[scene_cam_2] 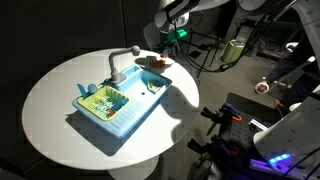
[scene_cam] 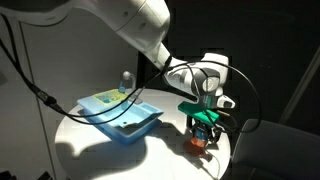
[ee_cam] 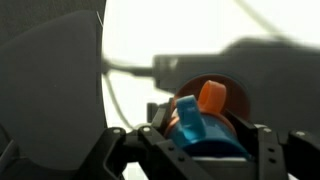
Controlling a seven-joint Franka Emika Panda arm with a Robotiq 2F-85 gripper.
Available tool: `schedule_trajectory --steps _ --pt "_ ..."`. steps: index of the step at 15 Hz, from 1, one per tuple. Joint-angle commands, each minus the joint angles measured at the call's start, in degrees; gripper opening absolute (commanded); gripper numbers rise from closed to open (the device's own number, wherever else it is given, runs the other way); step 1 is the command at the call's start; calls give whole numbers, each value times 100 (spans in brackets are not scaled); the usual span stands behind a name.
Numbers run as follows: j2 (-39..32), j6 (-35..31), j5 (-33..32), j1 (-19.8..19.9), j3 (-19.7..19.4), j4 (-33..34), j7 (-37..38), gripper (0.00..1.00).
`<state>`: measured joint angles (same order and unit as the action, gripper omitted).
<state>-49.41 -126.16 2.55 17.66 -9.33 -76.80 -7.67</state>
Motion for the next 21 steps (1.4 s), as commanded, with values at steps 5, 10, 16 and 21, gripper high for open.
schedule_trajectory --steps 5,10,16,21 --pt "-526 121 -47 173 179 604 -270 36" --pt "-780 150 -86 121 224 859 -316 36" --pt "-978 166 -139 94 224 1087 -270 87" --pt "-684 55 -229 100 172 648 -298 100"
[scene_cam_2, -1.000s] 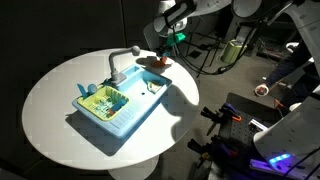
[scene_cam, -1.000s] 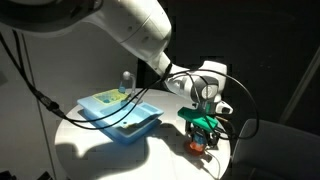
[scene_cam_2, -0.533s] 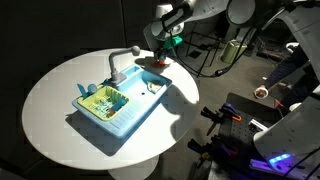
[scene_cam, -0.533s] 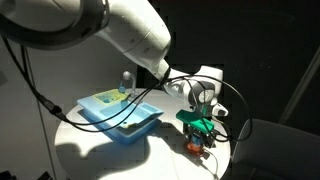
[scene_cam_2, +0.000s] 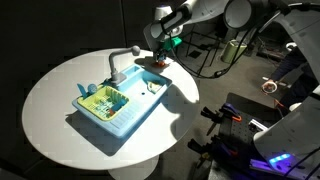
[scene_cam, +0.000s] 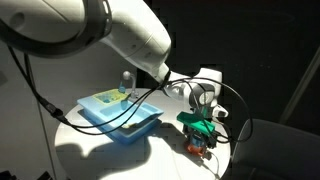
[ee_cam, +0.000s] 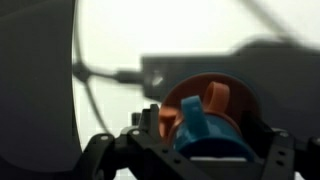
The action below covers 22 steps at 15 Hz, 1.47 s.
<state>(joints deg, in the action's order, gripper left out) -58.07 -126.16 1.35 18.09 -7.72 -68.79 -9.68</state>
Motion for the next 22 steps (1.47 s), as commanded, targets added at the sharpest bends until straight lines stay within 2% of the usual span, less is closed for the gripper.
schedule_trajectory --steps 1,10,15,22 --pt "316 -23 -86 9 -48 -351 -125 100" --pt "1373 -331 -187 -76 -82 -1675 -31 100" --pt "2492 -962 -216 -275 -136 -3084 240 100" --pt "3666 -2048 -268 -896 -322 -5200 1481 100"
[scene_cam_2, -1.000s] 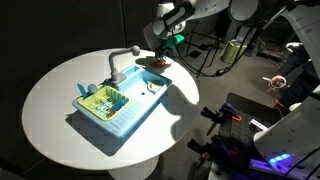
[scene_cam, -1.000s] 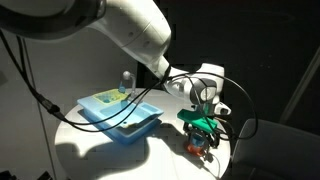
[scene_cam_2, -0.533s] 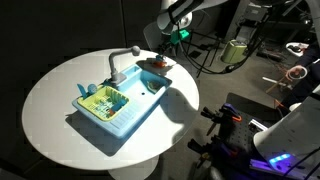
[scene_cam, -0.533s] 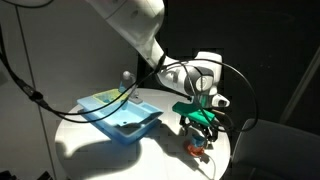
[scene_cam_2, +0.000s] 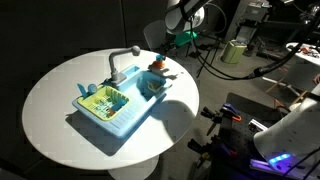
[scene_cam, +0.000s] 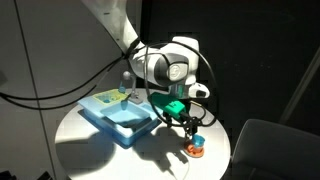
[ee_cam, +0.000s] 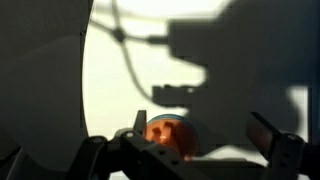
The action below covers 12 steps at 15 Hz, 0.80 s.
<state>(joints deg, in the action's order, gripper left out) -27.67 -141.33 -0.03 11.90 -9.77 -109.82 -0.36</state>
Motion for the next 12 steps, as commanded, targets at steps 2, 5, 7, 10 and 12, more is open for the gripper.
schedule_trajectory --steps 2,5,7,10,12 --pt "894 -915 -162 -491 -172 -1761 946 100" --pt "1309 -1498 -420 -943 -385 -2787 1810 100" --pt "1662 -1842 -773 -1289 -611 -3436 2447 100" --pt "2327 -2317 -1698 -1815 -1025 -4250 3455 100" --pt "2795 -2390 -2543 -1940 -1186 -4579 4230 100"
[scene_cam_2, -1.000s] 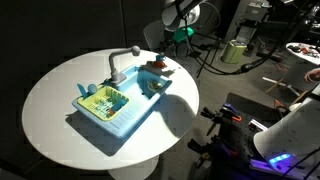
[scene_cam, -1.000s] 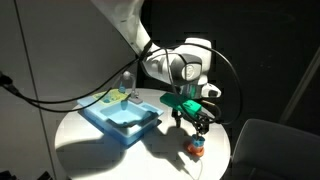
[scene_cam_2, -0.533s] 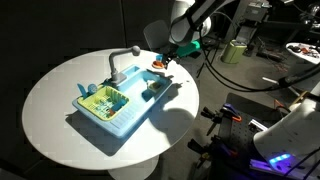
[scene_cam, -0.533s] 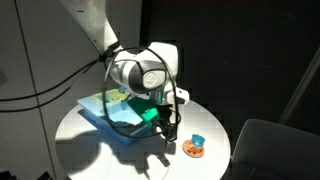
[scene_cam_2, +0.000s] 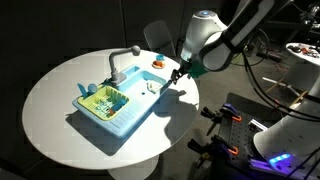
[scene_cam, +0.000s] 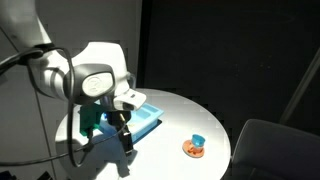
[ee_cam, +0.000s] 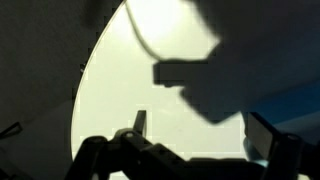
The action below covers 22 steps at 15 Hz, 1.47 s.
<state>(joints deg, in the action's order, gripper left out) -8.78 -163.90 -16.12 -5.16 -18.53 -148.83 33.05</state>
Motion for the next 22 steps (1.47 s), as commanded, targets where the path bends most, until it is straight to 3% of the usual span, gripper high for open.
schedule_trajectory --steps 1,2,3,4,5,6,7,8,9,13,16,22 --pt "1096 -71 -1390 -148 -252 -754 1289 100" --pt "1334 58 -1752 49 -59 -832 1628 100" --pt "1565 175 -1809 -152 -213 -947 1761 100" --pt "1786 330 -1635 -123 -114 -1072 1671 100" --pt "1974 489 -1327 430 501 -1164 1457 100" --pt "2160 680 -726 411 586 -1263 957 100" --pt "2339 928 -337 -149 94 -1293 650 100" --pt "2335 1247 129 -266 84 -1068 287 100" --pt "2535 1511 626 277 687 -1093 -164 100" --pt "2863 2578 1469 555 981 -790 -1187 100" --pt "2980 3286 1578 761 1140 -505 -1689 100" --pt "2891 3969 1257 948 1307 69 -2476 100"
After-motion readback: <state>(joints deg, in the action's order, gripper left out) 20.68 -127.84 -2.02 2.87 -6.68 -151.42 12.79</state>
